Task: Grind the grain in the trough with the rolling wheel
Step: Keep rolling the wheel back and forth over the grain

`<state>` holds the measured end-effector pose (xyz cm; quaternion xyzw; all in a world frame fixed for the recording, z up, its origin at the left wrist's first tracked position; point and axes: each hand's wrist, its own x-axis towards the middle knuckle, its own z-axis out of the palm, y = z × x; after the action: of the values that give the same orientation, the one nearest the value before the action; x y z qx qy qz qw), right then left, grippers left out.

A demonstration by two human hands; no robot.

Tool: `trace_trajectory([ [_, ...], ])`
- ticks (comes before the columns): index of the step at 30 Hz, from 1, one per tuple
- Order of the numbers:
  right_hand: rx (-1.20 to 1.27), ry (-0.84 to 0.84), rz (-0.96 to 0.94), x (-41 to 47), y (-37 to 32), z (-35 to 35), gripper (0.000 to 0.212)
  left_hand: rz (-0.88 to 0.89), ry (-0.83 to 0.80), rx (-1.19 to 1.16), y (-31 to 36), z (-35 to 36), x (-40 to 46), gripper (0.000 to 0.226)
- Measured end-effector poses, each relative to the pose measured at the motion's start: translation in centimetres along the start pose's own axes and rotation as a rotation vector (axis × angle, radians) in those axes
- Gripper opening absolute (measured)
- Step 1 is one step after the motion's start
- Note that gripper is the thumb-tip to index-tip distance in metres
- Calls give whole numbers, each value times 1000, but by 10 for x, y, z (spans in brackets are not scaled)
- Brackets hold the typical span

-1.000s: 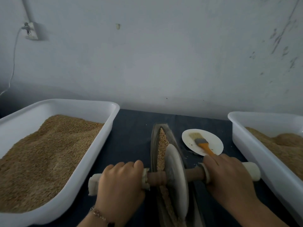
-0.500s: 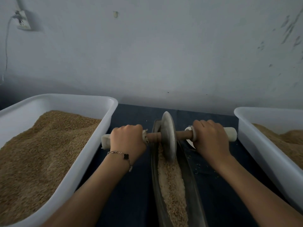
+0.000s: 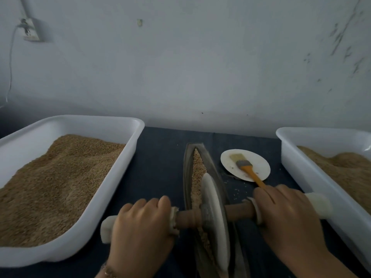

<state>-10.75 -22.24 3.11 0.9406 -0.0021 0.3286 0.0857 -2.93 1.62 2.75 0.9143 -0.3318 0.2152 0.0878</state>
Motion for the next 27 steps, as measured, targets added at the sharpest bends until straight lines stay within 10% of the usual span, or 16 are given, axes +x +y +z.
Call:
trace_trajectory([
  [27,-118,57,62,89,12,70,28,-244,-103,49,-42,59,97,33],
])
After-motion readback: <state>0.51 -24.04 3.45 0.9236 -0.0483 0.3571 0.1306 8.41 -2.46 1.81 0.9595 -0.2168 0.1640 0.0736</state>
